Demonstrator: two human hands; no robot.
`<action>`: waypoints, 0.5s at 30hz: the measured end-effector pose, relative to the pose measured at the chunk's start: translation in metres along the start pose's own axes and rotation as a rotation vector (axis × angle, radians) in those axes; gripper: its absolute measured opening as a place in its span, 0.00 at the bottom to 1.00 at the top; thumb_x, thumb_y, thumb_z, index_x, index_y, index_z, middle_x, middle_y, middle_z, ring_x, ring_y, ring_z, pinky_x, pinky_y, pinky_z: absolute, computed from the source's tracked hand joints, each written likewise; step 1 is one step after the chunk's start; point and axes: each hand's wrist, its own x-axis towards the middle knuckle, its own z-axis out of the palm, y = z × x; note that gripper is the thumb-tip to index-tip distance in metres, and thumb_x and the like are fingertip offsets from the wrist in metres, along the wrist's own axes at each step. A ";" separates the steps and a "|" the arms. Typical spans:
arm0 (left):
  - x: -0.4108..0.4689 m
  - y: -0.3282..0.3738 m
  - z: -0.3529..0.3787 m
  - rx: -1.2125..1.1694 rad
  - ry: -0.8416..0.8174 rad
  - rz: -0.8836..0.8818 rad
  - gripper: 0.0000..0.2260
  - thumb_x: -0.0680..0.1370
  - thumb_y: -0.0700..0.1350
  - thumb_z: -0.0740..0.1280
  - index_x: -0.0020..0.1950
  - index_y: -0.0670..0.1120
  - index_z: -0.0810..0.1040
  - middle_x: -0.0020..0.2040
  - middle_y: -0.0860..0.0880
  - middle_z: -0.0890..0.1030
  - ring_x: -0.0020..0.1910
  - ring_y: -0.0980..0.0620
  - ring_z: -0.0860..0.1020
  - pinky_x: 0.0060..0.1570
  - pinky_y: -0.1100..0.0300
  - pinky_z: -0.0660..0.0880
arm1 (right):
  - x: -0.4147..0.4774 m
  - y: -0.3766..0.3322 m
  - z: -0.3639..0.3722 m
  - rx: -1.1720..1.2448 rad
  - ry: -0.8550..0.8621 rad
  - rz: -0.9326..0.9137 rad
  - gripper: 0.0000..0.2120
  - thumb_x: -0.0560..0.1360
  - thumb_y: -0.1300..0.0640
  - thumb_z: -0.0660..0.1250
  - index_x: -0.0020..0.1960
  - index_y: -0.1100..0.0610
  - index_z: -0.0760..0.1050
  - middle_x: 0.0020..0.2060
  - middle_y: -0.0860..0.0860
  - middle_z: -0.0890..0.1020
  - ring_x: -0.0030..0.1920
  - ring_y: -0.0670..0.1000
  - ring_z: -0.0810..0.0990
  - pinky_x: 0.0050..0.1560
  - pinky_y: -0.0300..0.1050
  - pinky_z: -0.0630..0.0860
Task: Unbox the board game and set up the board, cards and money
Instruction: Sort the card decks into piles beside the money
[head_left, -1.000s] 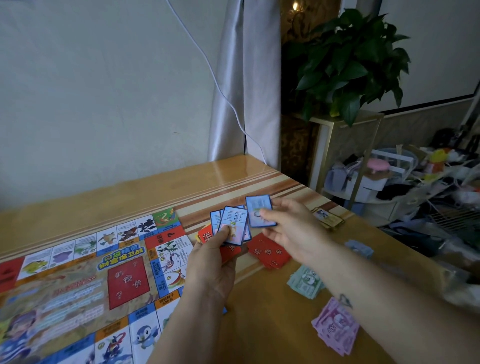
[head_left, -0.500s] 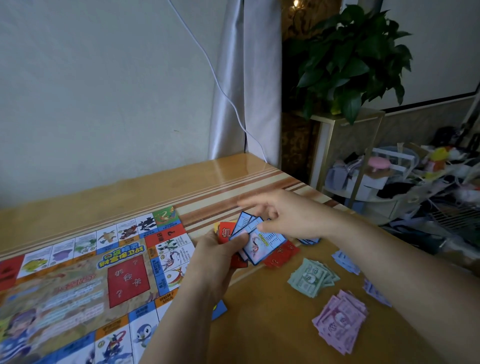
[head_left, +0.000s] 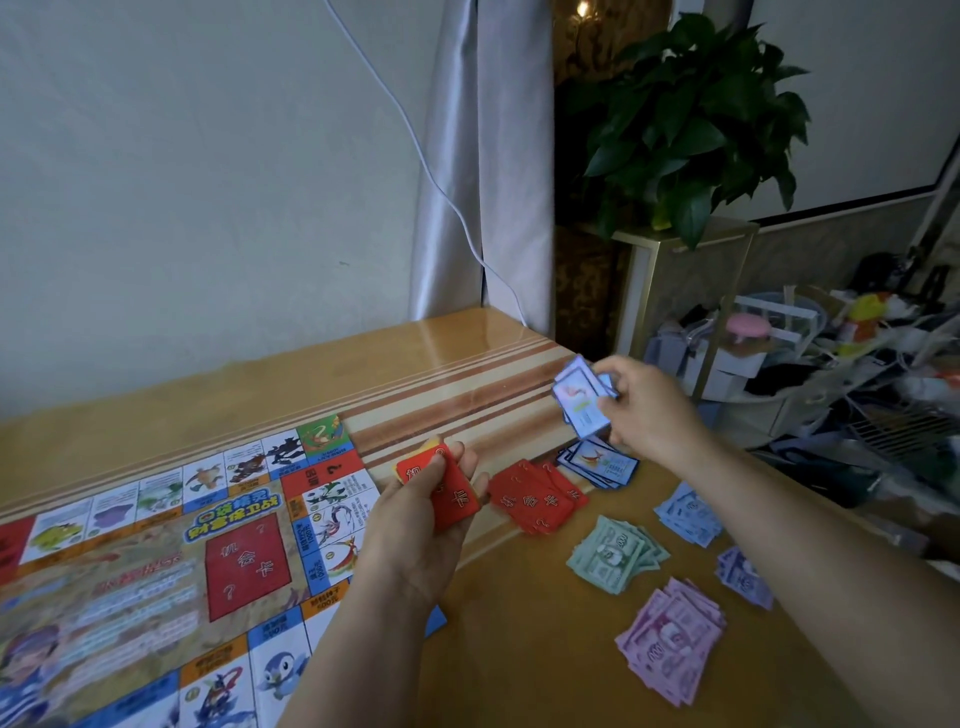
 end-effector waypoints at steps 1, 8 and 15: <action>0.000 0.000 0.000 -0.002 0.007 -0.005 0.11 0.80 0.36 0.61 0.61 0.35 0.73 0.51 0.41 0.81 0.45 0.49 0.82 0.35 0.56 0.82 | -0.003 0.008 0.005 -0.094 -0.012 0.014 0.13 0.78 0.62 0.61 0.60 0.52 0.73 0.49 0.53 0.82 0.36 0.50 0.79 0.27 0.40 0.69; -0.001 -0.002 0.001 -0.009 0.007 -0.013 0.12 0.80 0.36 0.61 0.63 0.35 0.73 0.47 0.42 0.82 0.43 0.50 0.83 0.36 0.56 0.82 | -0.022 0.006 0.007 -0.697 -0.049 -0.103 0.14 0.79 0.55 0.58 0.64 0.51 0.68 0.45 0.52 0.80 0.43 0.54 0.77 0.29 0.42 0.60; -0.001 -0.002 0.001 -0.019 0.003 -0.011 0.12 0.80 0.36 0.61 0.63 0.34 0.73 0.48 0.41 0.82 0.45 0.48 0.82 0.37 0.54 0.82 | -0.019 -0.005 0.001 -0.647 0.089 -0.180 0.12 0.77 0.55 0.61 0.61 0.52 0.70 0.47 0.53 0.81 0.45 0.54 0.79 0.36 0.42 0.66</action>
